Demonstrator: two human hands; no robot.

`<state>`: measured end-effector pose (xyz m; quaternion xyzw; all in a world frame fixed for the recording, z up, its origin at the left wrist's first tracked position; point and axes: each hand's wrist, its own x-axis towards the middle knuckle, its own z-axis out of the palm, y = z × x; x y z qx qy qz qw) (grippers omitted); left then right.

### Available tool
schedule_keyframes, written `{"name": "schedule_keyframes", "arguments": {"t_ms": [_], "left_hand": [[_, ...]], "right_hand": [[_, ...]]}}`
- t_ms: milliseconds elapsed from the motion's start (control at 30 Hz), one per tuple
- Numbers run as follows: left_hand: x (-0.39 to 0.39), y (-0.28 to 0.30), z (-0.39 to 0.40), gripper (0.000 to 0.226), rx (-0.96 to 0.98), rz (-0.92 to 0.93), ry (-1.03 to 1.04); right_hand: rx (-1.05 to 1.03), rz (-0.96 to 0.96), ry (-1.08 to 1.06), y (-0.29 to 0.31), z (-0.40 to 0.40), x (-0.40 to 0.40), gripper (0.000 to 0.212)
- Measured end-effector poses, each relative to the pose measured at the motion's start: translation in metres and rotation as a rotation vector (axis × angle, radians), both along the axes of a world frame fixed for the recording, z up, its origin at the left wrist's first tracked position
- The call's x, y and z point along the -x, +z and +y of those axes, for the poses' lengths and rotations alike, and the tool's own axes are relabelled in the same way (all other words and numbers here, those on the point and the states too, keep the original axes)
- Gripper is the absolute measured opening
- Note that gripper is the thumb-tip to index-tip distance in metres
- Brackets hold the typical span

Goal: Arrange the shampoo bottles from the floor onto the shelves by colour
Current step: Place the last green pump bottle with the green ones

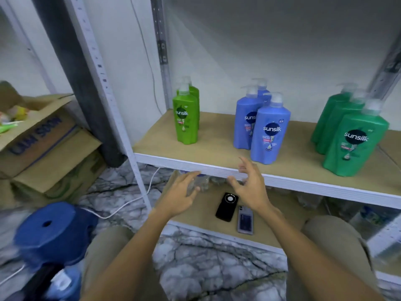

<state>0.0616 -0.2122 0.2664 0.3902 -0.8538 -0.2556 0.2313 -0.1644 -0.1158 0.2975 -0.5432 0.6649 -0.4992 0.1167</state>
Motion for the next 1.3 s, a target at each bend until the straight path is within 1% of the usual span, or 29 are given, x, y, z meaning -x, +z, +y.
{"name": "schedule_keyframes", "arguments": {"t_ms": [133, 267, 433, 533, 667, 733, 800, 933, 1033, 1167, 1300], "left_hand": [[-0.053, -0.021, 0.017, 0.050, -0.029, -0.021, 0.072], [-0.094, -0.044, 0.025, 0.051, -0.070, -0.054, 0.200], [-0.144, -0.101, 0.032, 0.054, -0.197, -0.113, 0.401], [-0.164, -0.142, 0.033, 0.061, -0.380, -0.202, 0.587], [-0.187, -0.206, 0.043, 0.064, -0.506, -0.168, 0.715], [-0.200, -0.235, 0.052, 0.066, -0.587, -0.157, 0.733], [-0.211, -0.260, 0.060, 0.069, -0.685, -0.108, 0.743], [-0.224, -0.291, 0.076, 0.071, -0.789, -0.051, 0.778], [-0.225, -0.306, 0.083, 0.072, -0.816, -0.009, 0.768], [-0.225, -0.322, 0.086, 0.073, -0.857, 0.067, 0.761], [-0.229, -0.336, 0.091, 0.072, -0.849, 0.027, 0.744]], "right_hand": [[-0.120, -0.017, 0.157, -0.009, -0.007, -0.045, 0.069], [-0.218, -0.061, 0.279, -0.027, -0.016, -0.093, 0.071], [-0.414, -0.186, 0.379, -0.084, -0.027, -0.153, 0.073], [-0.540, -0.198, 0.422, -0.126, -0.036, -0.183, 0.071], [-0.661, -0.182, 0.474, -0.190, -0.055, -0.213, 0.068], [-0.724, -0.201, 0.490, -0.218, -0.063, -0.222, 0.068], [-0.786, -0.215, 0.501, -0.244, -0.072, -0.231, 0.070], [-0.887, -0.233, 0.517, -0.286, -0.091, -0.250, 0.077], [-0.964, -0.212, 0.521, -0.313, -0.101, -0.267, 0.086], [-1.029, -0.238, 0.559, -0.344, -0.116, -0.289, 0.098], [-1.063, -0.258, 0.581, -0.367, -0.122, -0.308, 0.114]]}}
